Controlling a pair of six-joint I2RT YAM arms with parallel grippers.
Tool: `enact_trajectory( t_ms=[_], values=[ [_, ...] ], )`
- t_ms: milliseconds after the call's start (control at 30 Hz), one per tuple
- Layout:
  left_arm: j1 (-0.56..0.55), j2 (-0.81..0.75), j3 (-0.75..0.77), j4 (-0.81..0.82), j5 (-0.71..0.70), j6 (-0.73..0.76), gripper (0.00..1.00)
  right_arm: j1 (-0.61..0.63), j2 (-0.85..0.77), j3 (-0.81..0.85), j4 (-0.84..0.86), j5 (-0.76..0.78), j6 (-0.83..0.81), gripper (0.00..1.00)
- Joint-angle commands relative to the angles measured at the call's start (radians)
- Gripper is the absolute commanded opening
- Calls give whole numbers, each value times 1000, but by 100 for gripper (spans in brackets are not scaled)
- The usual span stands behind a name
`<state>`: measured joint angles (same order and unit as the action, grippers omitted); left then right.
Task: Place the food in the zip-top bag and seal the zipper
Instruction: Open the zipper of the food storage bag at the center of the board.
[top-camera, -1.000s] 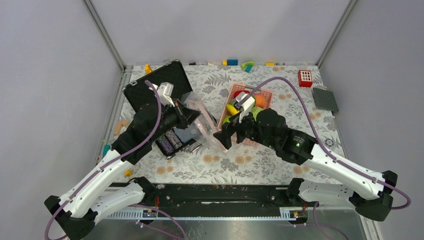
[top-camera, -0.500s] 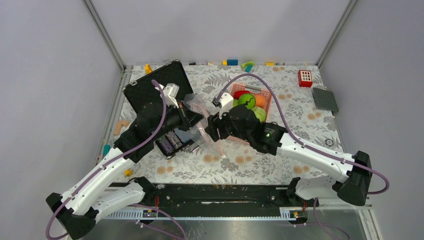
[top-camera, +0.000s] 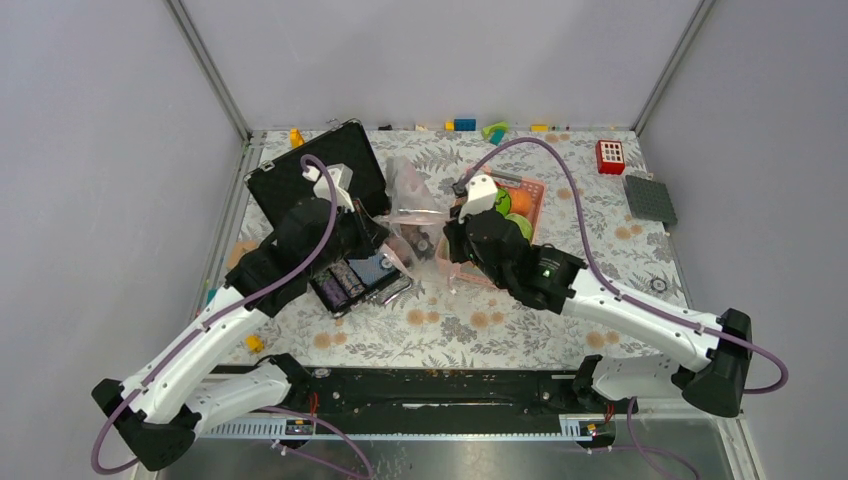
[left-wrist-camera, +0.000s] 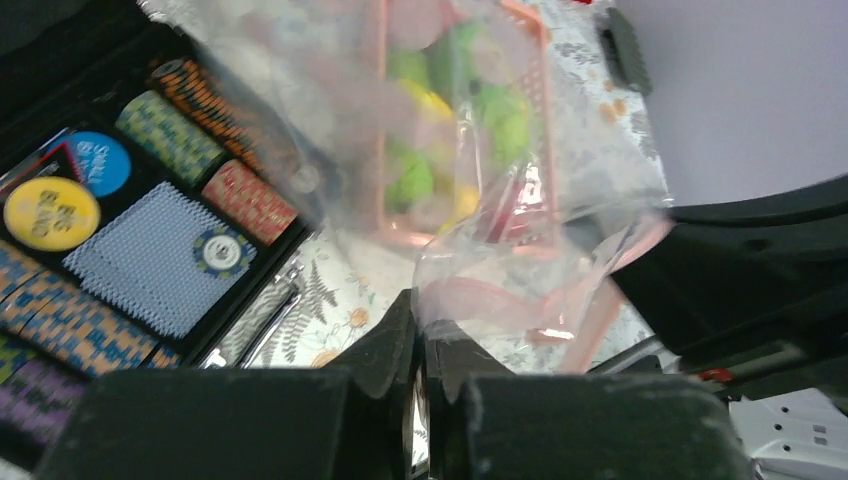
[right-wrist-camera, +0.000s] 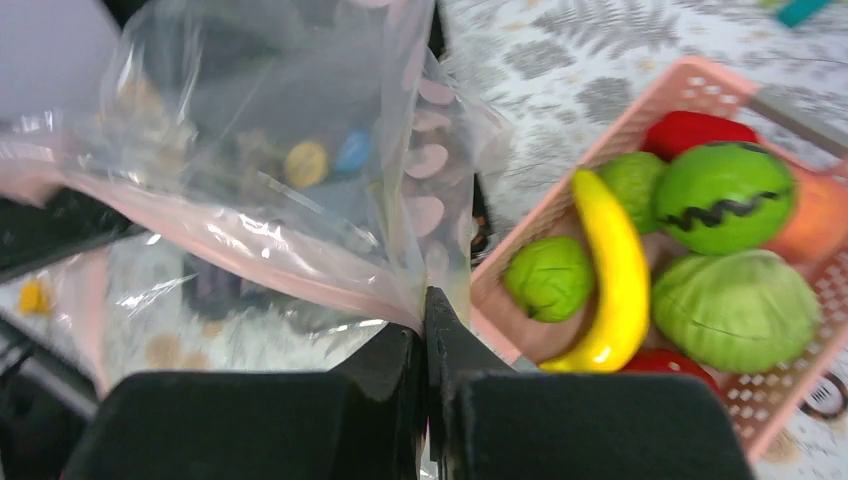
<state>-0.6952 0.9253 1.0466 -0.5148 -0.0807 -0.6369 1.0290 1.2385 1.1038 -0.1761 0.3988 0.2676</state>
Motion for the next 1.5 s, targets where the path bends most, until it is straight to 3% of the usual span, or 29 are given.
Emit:
enact_trajectory(
  t_ms=[0, 67, 200, 300, 533, 633, 933, 1000, 1133, 1167, 1267, 1467],
  values=[
    [2, 28, 103, -186, -213, -37, 5, -10, -61, 28, -89, 424, 121, 0],
    [3, 52, 139, -280, -304, -79, 7, -21, -79, 21, -124, 474, 169, 0],
    [2, 88, 184, -384, -407, -139, 22, -29, -96, 8, -121, 422, 184, 0],
    [3, 104, 196, -385, -397, -153, 54, -29, -98, -9, -59, 290, 163, 0],
    [2, 93, 133, -198, -141, -109, 95, -29, -16, 61, -33, 153, 214, 0],
    [1, 63, 60, -71, -23, -102, 99, -30, 23, 103, -56, 146, 253, 0],
    [-16, 52, -2, 37, -12, -127, 99, -29, 95, 176, -78, 95, 313, 0],
    [-20, 74, 5, 23, -46, -128, 89, -29, 95, 179, -73, 81, 309, 0],
    [-24, 95, 57, -120, -229, -156, 7, -33, 80, 185, -83, 78, 269, 0],
    [-23, 83, 71, -163, -281, -172, 0, -38, 72, 184, -89, 63, 258, 0],
    [-24, 11, 96, -243, -426, -206, 0, -79, 43, 169, -92, -53, 236, 0],
    [-23, -122, 154, -299, -534, -133, 0, -110, 28, 134, -16, -337, 173, 0]
  ],
)
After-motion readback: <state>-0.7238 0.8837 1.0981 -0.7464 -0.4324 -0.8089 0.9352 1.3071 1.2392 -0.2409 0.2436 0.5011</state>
